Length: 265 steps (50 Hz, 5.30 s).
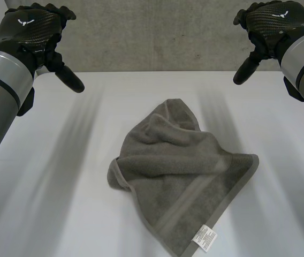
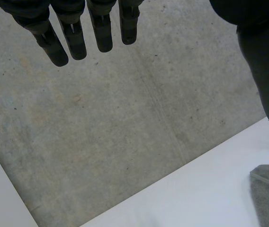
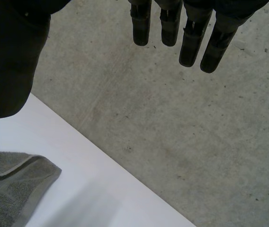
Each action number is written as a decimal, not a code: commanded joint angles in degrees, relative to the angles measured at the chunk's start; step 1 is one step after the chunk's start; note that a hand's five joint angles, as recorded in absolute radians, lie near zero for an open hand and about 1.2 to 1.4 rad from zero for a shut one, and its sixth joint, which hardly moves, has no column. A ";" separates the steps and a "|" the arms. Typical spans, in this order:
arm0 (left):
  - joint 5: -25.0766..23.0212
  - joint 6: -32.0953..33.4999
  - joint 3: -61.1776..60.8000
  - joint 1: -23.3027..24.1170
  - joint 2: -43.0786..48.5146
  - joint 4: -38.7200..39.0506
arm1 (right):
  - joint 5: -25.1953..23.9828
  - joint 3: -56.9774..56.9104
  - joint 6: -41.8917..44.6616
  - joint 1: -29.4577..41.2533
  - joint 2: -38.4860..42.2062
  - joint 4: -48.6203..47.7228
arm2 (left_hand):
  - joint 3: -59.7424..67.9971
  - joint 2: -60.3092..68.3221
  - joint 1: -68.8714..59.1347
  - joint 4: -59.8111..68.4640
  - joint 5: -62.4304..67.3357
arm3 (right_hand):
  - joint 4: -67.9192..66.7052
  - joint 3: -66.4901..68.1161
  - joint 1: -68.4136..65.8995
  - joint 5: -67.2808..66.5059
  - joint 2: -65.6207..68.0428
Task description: Fold the towel.
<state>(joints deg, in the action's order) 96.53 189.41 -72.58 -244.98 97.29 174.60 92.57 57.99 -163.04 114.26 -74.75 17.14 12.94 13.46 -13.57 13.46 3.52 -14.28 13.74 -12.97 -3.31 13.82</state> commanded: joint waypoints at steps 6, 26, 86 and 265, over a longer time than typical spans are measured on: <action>-0.38 0.08 -0.73 -0.50 0.00 0.21 | -0.19 -0.07 0.00 -0.01 0.40 0.00 | -2.73 -3.25 3.36 -3.25 -3.31 | 4.28 -3.74 2.97 3.31 -3.82; -24.35 7.53 -18.47 -8.41 4.04 1.26 | -8.98 20.40 -1.67 5.97 -0.57 4.66 | -0.37 -0.89 1.00 -0.89 -0.95 | 4.28 -3.74 2.97 3.31 -3.82; -28.42 14.50 -17.17 -2.35 24.44 14.27 | 1.74 22.96 -23.38 24.87 21.23 -19.95 | 67.06 66.54 -66.43 66.54 66.48 | -65.69 66.23 -67.00 -66.65 66.15; -23.67 0.78 5.87 0.03 39.64 11.55 | -29.81 23.22 25.58 -8.44 10.24 -1.85 | 10.39 9.87 -9.76 9.87 9.81 | -65.72 66.26 -67.03 -66.69 66.18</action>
<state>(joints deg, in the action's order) 70.88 190.19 -65.98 -244.78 138.57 186.70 62.70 80.63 -137.49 105.89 -64.66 15.38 25.37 26.78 -25.67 25.93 15.29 -76.23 76.69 -74.85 -66.49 76.80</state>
